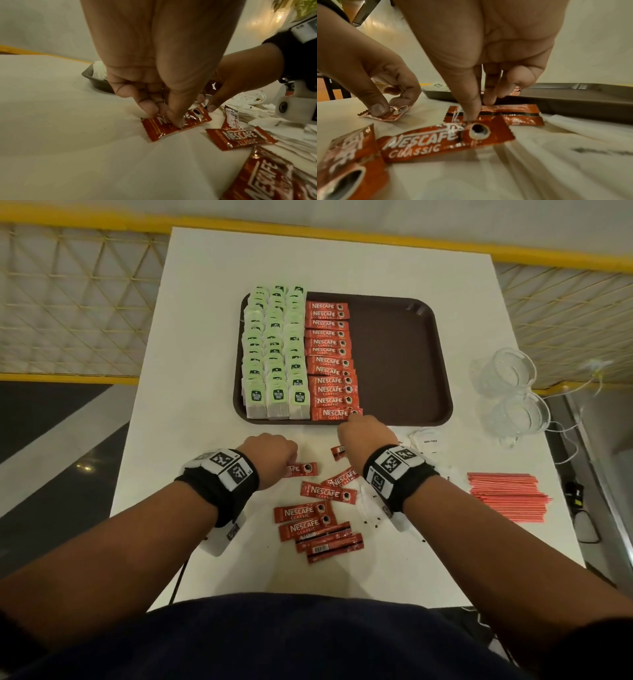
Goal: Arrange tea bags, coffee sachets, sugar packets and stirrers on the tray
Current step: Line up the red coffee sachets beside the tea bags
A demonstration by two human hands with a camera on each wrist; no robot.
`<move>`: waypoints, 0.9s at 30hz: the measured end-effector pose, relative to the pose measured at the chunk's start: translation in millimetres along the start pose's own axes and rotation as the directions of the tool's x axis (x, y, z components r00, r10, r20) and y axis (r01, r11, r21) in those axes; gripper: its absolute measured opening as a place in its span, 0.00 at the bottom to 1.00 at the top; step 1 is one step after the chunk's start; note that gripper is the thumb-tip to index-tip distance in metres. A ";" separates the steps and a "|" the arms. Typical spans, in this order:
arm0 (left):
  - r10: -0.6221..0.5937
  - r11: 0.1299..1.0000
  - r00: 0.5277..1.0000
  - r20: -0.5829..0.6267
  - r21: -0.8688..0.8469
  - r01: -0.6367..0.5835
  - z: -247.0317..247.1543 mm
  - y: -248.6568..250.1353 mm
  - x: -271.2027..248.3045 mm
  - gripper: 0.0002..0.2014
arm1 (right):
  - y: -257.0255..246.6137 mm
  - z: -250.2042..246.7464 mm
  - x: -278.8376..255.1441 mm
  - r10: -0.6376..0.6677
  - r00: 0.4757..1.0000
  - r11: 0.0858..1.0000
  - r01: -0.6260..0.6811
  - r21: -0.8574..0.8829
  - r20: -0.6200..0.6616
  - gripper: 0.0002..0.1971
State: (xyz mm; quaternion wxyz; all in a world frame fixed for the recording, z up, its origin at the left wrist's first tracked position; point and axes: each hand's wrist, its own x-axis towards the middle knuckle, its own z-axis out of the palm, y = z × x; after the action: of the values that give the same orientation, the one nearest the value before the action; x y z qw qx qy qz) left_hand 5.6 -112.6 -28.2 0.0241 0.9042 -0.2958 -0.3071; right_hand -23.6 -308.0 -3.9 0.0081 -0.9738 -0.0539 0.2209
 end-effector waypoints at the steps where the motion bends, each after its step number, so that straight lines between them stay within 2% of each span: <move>1: 0.004 1.000 1.000 -0.014 -0.024 -0.004 0.0 -0.3 -0.2 0.06 | 0.4 -0.6 -0.7 0.003 1.000 1.000 -0.003 0.006 -0.007 0.08; 3: 0.023 0.992 0.998 -0.063 -0.120 -0.030 -2.5 1.3 -2.1 0.03 | 2.9 -1.8 -2.4 0.030 0.999 0.999 -0.029 0.041 -0.026 0.06; 6: 0.085 0.961 0.990 -0.112 -0.253 -0.111 -8.5 13.4 -6.4 0.02 | 8.5 -2.7 -5.6 0.139 0.990 0.973 -0.133 0.188 -0.020 0.04; 10: 0.152 0.945 0.988 -0.026 -0.288 -0.153 -11.6 38.0 -5.6 0.08 | 9.1 4.1 -4.6 0.118 0.991 0.974 -0.128 0.188 0.061 0.15; 12: 0.183 0.951 0.983 0.024 -0.259 -0.170 -7.9 50.2 -2.4 0.08 | 7.6 7.2 -4.5 0.089 0.995 0.984 -0.095 0.149 0.049 0.16; 14: 0.194 0.961 0.981 0.031 -0.208 -0.184 -3.5 58.5 1.9 0.10 | 6.4 7.7 -5.9 0.082 0.996 0.991 -0.085 0.104 0.038 0.13; 19: 0.193 0.980 0.980 0.038 -0.046 -0.191 1.4 66.9 10.8 0.28 | 9.5 2.8 -3.0 0.101 0.994 0.988 -0.105 0.116 0.039 0.11; 21: 0.213 0.977 0.977 0.022 0.013 -0.214 2.0 67.3 13.3 0.27 | 12.2 -0.1 -1.2 0.117 0.991 0.981 -0.125 0.147 0.060 0.10; 25: 0.234 0.971 0.972 -0.007 0.050 -0.233 1.2 67.1 17.2 0.20 | 19.5 -9.4 -3.0 0.149 0.988 0.951 -0.155 0.268 0.041 0.09; 27: 0.214 0.975 0.977 0.007 0.053 -0.214 1.7 67.0 18.1 0.19 | 23.5 -10.5 -6.6 0.172 0.985 0.913 -0.155 0.377 -0.013 0.08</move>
State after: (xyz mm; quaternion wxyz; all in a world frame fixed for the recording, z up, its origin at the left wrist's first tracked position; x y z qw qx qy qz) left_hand -18.6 -177.6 -24.3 0.0325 0.8672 -0.3996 -0.2952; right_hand -22.7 -332.0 7.5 0.1763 -0.9602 0.0709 0.2048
